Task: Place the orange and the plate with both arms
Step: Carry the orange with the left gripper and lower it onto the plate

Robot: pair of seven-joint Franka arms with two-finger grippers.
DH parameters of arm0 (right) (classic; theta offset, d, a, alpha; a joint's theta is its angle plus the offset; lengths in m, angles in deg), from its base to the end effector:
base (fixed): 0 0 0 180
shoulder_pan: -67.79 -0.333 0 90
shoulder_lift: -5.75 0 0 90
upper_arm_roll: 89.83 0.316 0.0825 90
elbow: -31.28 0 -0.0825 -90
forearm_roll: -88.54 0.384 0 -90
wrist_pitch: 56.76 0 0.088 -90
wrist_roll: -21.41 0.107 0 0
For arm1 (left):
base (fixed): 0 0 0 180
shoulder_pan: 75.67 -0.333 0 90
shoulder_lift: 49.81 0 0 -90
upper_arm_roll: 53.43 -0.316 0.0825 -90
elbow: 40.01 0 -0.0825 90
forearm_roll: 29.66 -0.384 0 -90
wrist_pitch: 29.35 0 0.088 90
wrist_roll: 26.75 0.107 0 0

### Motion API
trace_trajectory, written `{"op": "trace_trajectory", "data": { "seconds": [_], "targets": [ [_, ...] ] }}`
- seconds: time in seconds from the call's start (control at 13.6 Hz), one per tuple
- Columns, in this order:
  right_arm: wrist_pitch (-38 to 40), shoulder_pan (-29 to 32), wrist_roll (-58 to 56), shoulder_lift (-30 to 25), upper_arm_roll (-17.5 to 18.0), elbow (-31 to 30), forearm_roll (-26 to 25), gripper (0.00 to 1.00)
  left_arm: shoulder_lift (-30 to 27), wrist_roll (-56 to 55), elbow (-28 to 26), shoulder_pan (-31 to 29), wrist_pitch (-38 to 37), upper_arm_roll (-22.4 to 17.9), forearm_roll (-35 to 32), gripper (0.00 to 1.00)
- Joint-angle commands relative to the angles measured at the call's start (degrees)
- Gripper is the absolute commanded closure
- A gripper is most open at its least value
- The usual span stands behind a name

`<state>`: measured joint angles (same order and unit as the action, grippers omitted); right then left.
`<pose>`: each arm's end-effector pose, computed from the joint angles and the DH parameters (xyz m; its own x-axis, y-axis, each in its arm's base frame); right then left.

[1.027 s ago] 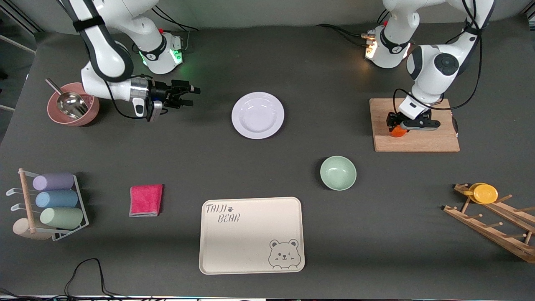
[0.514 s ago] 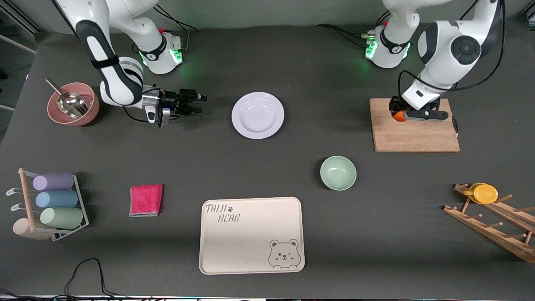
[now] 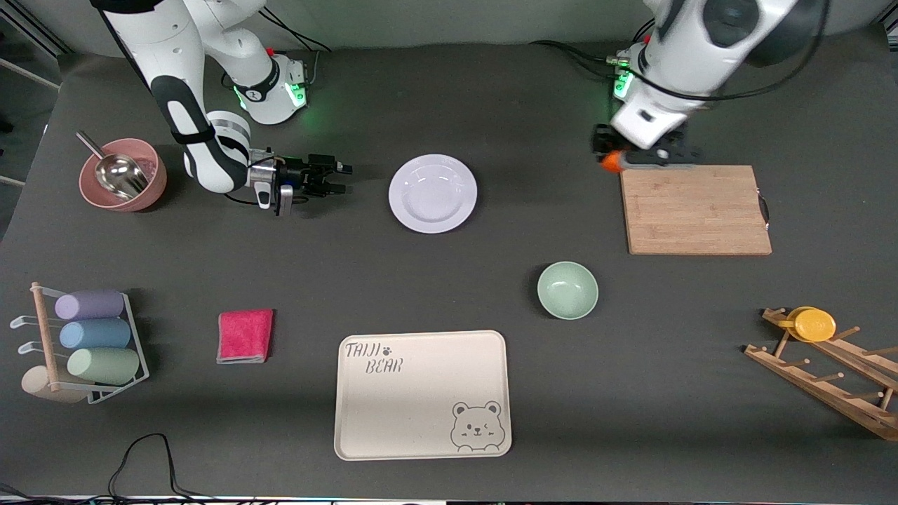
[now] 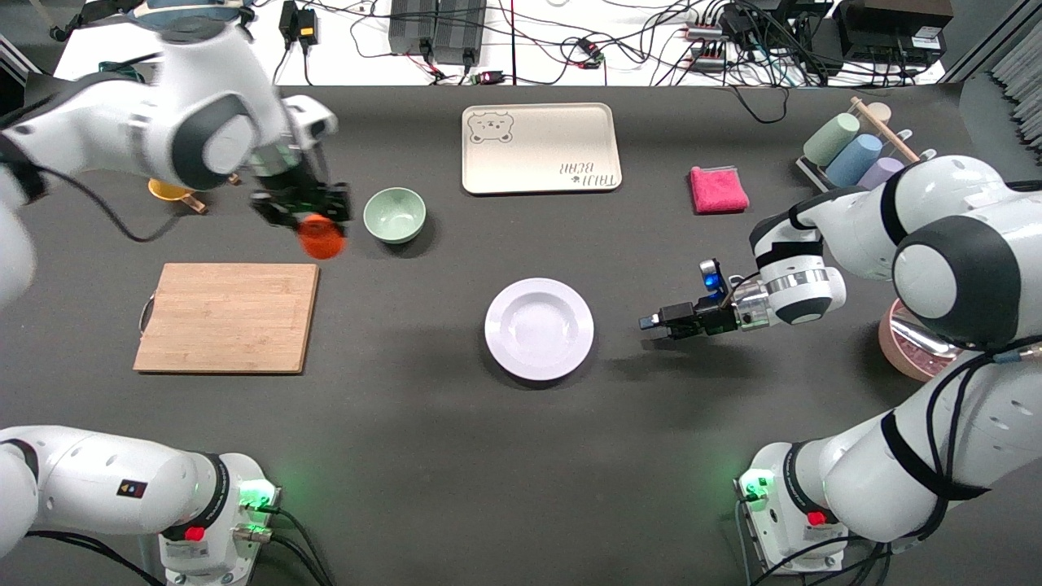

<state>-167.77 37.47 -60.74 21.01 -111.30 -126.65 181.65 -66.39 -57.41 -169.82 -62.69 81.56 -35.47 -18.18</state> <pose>0.2995 0.0995 0.1253 0.9977 0.0649 0.0178 0.0443 -0.4346 -0.8995 0.3848 -0.2538 0.4667 0.9920 0.0831 -0.0947 0.0885 -0.9946 0.0541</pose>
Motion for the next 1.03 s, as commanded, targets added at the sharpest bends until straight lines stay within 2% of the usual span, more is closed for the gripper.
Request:
{"op": "trace_trajectory", "data": {
  "seconds": [0.0, 0.15, 0.29, 0.44, 0.59, 0.95],
  "targets": [
    [1.33, 0.09, -2.05, 1.70, -0.33, 0.52, 1.64, 0.00, 14.07, -21.92, 13.31, 5.56, -1.13, 5.13, -0.93, 1.00],
    [1.41, 0.09, -2.14, 2.40, -0.33, 0.61, 1.64, 0.00, 21.47, -29.34, 19.39, 6.01, 0.26, 8.74, -2.15, 1.00],
    [2.81, 0.18, -4.33, 3.80, -0.42, 0.96, 2.34, 0.00, 25.70, -37.76, 20.82, 9.15, 6.30, 9.73, -3.91, 1.00],
    [4.14, 0.18, -4.77, 4.78, -0.50, 1.22, 2.43, 0.00, 30.18, -51.01, 20.82, 13.72, 15.34, 9.73, -6.89, 1.00],
    [4.23, 0.18, -4.77, 4.87, -0.50, 1.22, 2.61, 0.00, 34.23, -61.32, 20.82, 17.07, 22.57, 9.73, -12.76, 1.00],
    [4.23, 0.18, -4.77, 4.87, -0.50, 1.31, 2.61, 0.02, 43.63, -75.74, 20.82, 24.20, 26.01, 9.38, -32.00, 1.00]
  ]
}}
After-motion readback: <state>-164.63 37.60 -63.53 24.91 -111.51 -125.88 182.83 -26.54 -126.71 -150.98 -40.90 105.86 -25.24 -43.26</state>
